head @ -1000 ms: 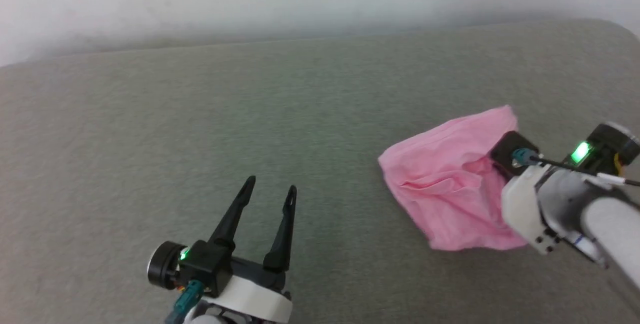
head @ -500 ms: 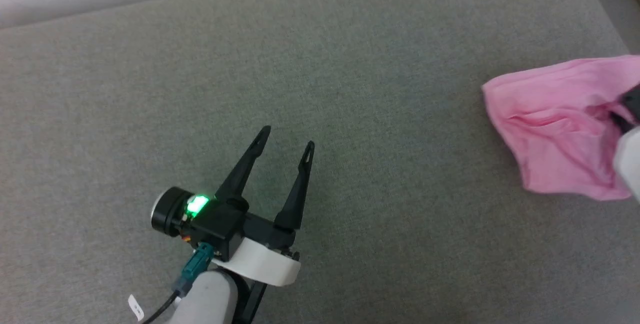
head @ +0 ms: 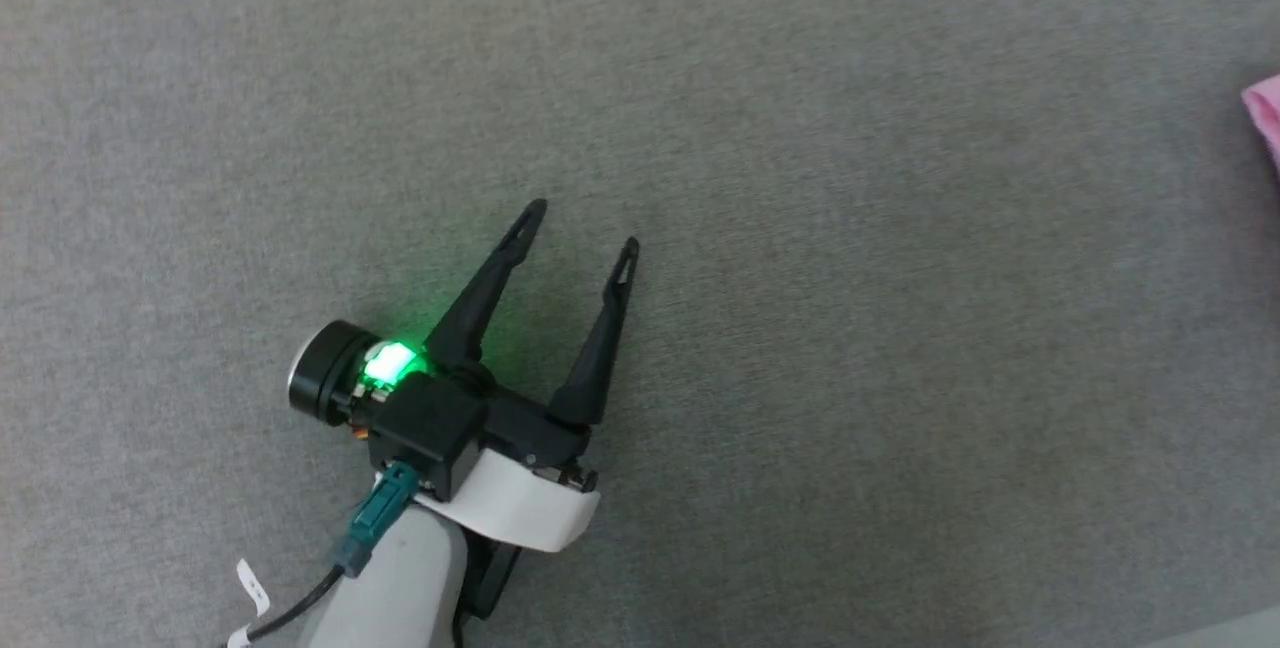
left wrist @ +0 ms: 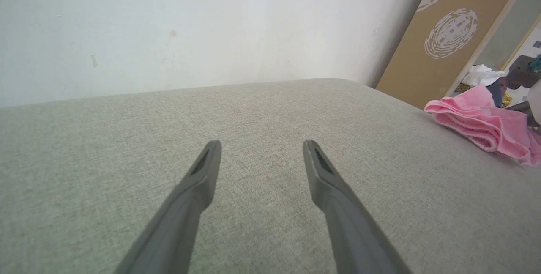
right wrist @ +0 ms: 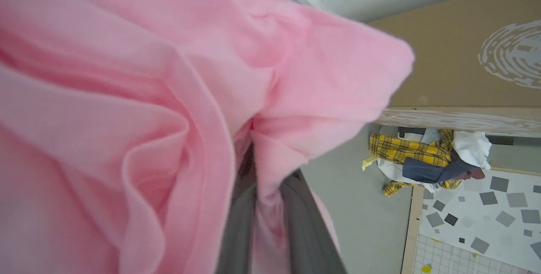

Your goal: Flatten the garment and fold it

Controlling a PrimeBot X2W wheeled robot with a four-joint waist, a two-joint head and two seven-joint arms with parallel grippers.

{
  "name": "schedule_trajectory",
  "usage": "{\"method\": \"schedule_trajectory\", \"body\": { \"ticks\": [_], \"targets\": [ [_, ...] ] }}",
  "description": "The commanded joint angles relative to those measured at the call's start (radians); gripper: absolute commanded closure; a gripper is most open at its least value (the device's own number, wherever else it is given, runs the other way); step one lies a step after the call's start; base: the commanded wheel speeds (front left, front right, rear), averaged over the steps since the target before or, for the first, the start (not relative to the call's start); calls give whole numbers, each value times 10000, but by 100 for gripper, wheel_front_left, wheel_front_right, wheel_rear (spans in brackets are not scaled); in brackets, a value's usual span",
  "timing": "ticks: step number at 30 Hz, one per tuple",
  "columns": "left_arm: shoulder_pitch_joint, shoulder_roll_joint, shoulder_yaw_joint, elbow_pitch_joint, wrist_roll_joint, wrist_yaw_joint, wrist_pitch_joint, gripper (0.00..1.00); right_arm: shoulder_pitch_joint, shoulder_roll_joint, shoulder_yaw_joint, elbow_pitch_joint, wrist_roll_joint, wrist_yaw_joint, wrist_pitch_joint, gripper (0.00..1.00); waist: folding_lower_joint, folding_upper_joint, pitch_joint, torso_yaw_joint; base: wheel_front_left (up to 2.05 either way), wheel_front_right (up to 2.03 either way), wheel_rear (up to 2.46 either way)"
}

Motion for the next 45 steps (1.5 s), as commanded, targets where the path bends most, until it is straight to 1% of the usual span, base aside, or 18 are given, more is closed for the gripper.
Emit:
{"method": "schedule_trajectory", "body": {
  "ticks": [1,2,3,4,5,11,15,17,20,23,25,27,30,36,40,45],
  "targets": [
    [-167,68,-1,-28,57,-75,-47,0,-216,170,-178,132,-242,-23,-178,100,-2,1,369,340,0,0,0],
    [-169,64,2,-29,50,-76,-47,0,-278,233,-320,223,-398,-23,-295,100,-2,1,364,360,0,0,0],
    [-168,56,7,-18,38,-76,-47,0,-316,308,-416,299,-533,-23,-413,74,-2,1,328,378,0,0,0],
    [-160,45,16,4,22,-76,-47,0,-342,380,-491,383,-656,-23,-484,11,-2,1,275,384,0,0,0],
    [-153,28,23,30,5,-74,-47,0,-354,445,-546,471,-756,-23,-519,0,-2,1,199,391,0,0,0],
    [16,-131,23,246,-132,-33,-47,0,-446,523,-955,740,-1249,-23,-933,0,-2,1,-693,412,0,0,0],
    [370,-240,130,370,-291,64,-47,0,-531,651,-983,523,-1215,-23,-1193,0,-2,1,-1672,412,0,0,0],
    [614,-285,212,396,-365,133,-47,0,-571,789,-999,225,-1087,-23,-1255,0,-2,1,-2194,423,0,0,0],
    [988,-333,403,403,-473,228,-47,0,-675,922,-968,-141,-571,-23,-1488,0,-2,1,-2951,505,0,0,0],
    [1347,-362,709,399,-607,310,-47,0,-681,1338,-994,-635,329,-23,-1689,0,-2,1,-3652,604,0,0,0],
    [1573,-380,971,334,-741,365,-47,0,-553,1582,-843,-1134,904,-23,-1813,0,-2,1,-4031,669,0,0,0],
    [1754,-393,1246,268,-844,409,-47,0,-332,1752,-688,-1764,1235,-23,-1999,0,-2,1,-4365,753,0,0,0],
    [1963,-403,1603,214,-877,476,-47,0,154,2114,-727,-2755,1617,-23,-2280,0,-2,1,-4761,913,0,0,0],
    [2319,-409,2251,573,-881,740,-47,0,1631,3278,-1391,-4607,1747,-23,-2572,0,-2,1,-5280,1196,0,0,0],
    [2486,-395,2464,934,-721,939,-47,0,2849,4357,-2102,-5690,1534,-23,-2640,0,-2,1,-5478,1352,0,0,0],
    [2617,-415,2528,1139,-665,1124,-47,0,4407,5662,-2627,-6770,1018,-23,-2793,0,-2,1,-5578,1537,0,0,0]
  ]
}}
